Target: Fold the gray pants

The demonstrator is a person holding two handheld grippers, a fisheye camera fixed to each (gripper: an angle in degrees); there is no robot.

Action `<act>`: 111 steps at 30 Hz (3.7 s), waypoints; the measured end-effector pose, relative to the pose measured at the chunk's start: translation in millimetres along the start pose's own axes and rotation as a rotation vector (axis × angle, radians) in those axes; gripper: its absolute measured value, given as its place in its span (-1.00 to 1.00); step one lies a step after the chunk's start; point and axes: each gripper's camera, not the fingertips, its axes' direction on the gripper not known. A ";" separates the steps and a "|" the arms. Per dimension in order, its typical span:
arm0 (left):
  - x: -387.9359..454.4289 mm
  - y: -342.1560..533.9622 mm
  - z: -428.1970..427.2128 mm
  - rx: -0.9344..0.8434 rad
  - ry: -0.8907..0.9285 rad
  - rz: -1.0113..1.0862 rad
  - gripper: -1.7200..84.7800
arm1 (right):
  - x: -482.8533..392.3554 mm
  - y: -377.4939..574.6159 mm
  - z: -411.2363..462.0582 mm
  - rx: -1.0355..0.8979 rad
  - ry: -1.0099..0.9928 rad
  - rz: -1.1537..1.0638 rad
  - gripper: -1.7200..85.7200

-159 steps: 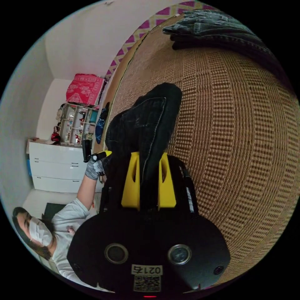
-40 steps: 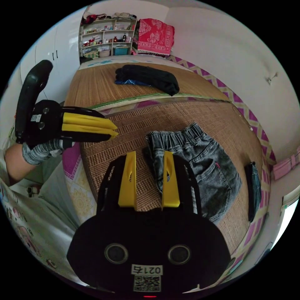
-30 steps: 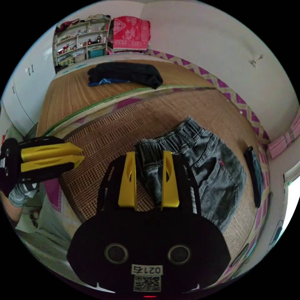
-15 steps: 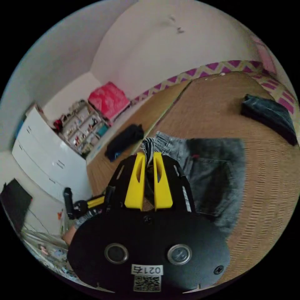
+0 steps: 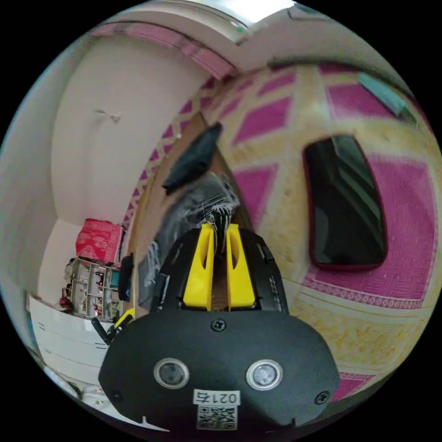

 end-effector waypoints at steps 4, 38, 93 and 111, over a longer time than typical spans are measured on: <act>20.1 -7.7 15.8 -0.024 0.006 0.045 -0.84 | 2.4 12.6 -33.3 0.113 0.003 0.023 -0.82; 91.0 -170.0 137.6 -0.172 0.136 0.343 -0.80 | -198.1 76.0 155.8 -0.166 0.495 -0.818 -0.93; -493.6 -62.1 -204.6 0.272 -0.231 -0.319 -0.97 | -258.3 64.6 112.2 -0.070 0.383 -0.952 -0.83; -405.7 -241.3 -63.5 -0.104 0.082 0.325 -0.76 | -322.5 -72.9 220.6 -0.672 0.303 -1.370 -0.92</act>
